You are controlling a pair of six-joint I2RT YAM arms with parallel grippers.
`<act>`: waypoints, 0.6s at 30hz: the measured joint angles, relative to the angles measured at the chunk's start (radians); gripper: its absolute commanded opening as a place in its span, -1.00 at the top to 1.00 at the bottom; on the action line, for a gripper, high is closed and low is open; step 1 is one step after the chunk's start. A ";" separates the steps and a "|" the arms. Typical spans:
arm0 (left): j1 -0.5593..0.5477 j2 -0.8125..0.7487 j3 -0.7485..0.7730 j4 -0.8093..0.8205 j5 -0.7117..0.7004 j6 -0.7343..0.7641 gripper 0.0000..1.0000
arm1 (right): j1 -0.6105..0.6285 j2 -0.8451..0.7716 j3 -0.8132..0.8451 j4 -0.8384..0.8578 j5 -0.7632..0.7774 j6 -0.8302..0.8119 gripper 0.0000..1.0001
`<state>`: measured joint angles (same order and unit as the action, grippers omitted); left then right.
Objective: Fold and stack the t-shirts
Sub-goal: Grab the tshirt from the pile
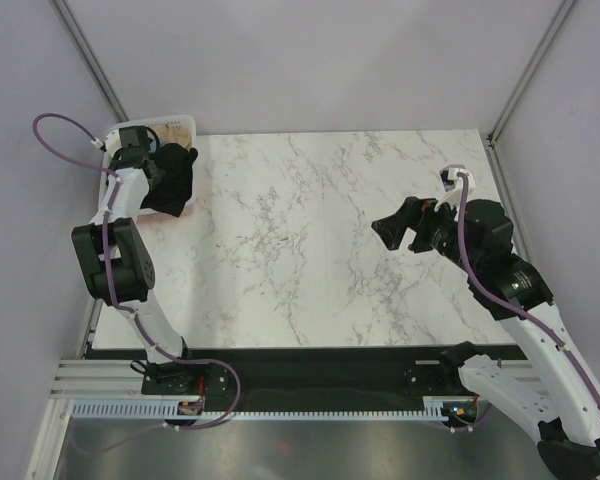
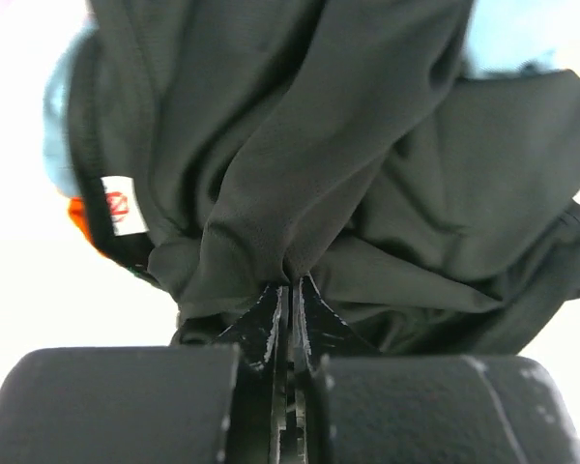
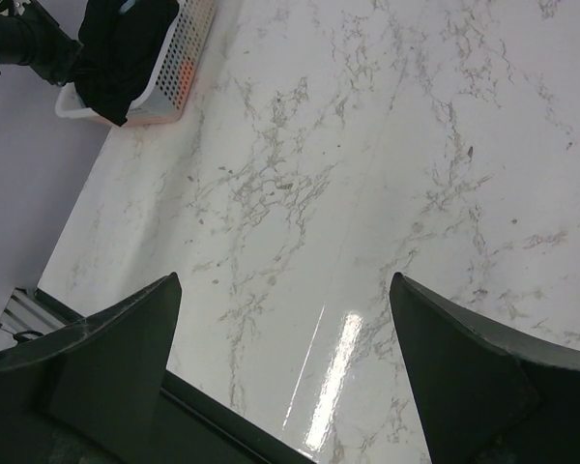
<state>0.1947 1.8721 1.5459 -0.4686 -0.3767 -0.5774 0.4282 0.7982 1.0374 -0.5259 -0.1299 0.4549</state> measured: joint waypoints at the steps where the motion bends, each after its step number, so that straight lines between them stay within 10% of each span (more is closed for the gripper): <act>1: 0.000 0.000 0.000 0.004 0.017 0.001 0.95 | 0.000 0.003 0.000 0.001 0.000 0.000 -0.96; 18: -0.200 -0.298 0.260 0.052 0.624 0.020 0.95 | 0.000 0.005 0.000 0.016 0.032 0.007 -0.96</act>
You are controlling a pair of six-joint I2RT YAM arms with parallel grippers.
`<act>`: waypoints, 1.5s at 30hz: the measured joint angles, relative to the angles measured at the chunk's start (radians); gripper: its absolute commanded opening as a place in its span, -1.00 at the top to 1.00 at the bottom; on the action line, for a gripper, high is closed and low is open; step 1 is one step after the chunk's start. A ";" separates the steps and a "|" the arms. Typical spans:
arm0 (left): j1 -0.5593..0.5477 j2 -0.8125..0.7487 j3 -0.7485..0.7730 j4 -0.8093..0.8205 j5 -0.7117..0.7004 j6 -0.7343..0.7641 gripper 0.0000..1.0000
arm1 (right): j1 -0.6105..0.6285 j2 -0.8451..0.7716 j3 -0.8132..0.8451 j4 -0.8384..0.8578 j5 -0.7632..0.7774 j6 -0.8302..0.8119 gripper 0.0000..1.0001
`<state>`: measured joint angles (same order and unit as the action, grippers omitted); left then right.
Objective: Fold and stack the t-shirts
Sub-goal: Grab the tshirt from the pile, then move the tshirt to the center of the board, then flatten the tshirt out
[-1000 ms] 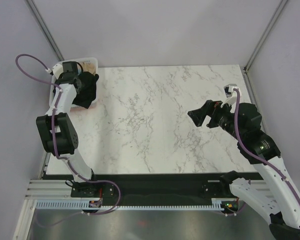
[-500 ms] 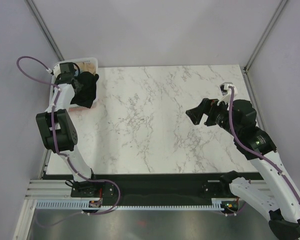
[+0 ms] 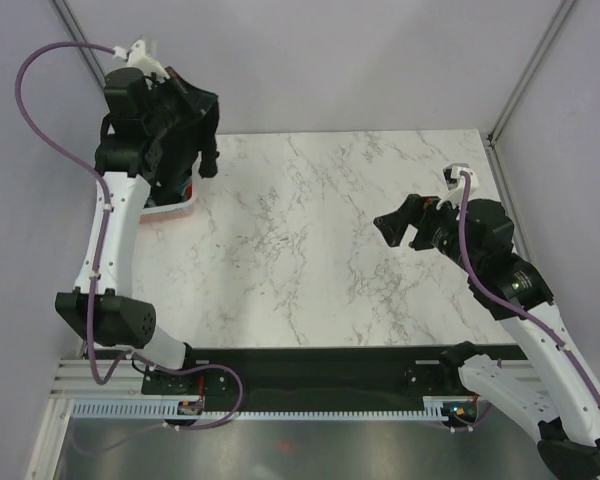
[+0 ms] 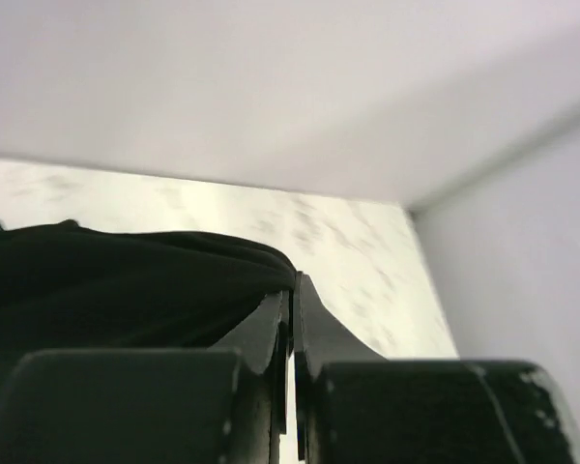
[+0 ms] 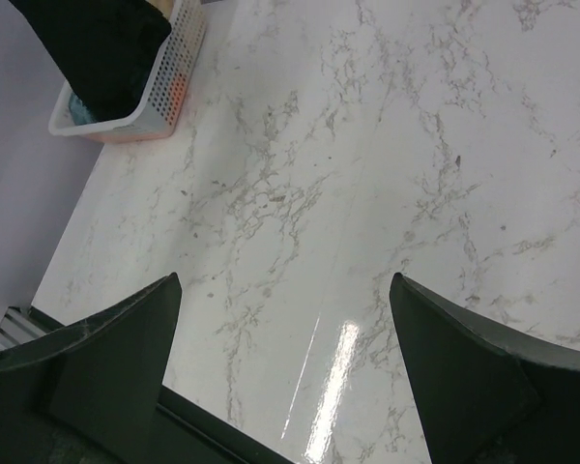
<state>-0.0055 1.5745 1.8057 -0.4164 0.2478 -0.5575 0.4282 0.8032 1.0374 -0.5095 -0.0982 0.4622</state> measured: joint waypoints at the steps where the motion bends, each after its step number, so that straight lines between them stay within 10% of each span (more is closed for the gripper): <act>1: -0.055 -0.029 0.012 0.010 0.035 0.010 0.95 | 0.000 0.001 0.002 -0.005 0.012 0.002 -0.96; 10: -0.478 -0.406 -0.406 0.111 0.201 0.031 0.91 | 0.000 0.036 0.064 -0.121 0.170 0.018 -0.95; 15: -0.542 -0.464 -0.882 0.148 0.203 -0.028 -0.12 | 0.000 0.037 0.001 -0.132 0.215 0.048 -0.92; 19: -0.549 -0.483 -1.122 0.063 0.179 -0.070 -0.49 | 0.000 0.093 -0.090 -0.131 0.259 0.069 -0.80; 31: -0.364 -0.344 -1.036 0.087 0.044 -0.080 -0.45 | -0.035 0.488 -0.192 0.040 0.336 0.124 -0.42; 45: -0.326 -0.053 -0.944 0.155 -0.103 -0.087 -0.54 | -0.071 0.543 -0.396 0.257 0.283 0.269 -0.31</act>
<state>-0.3313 1.5215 0.8619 -0.2615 0.1452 -0.6445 0.3576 1.3460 0.6418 -0.2527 0.1848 0.7315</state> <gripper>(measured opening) 0.780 0.676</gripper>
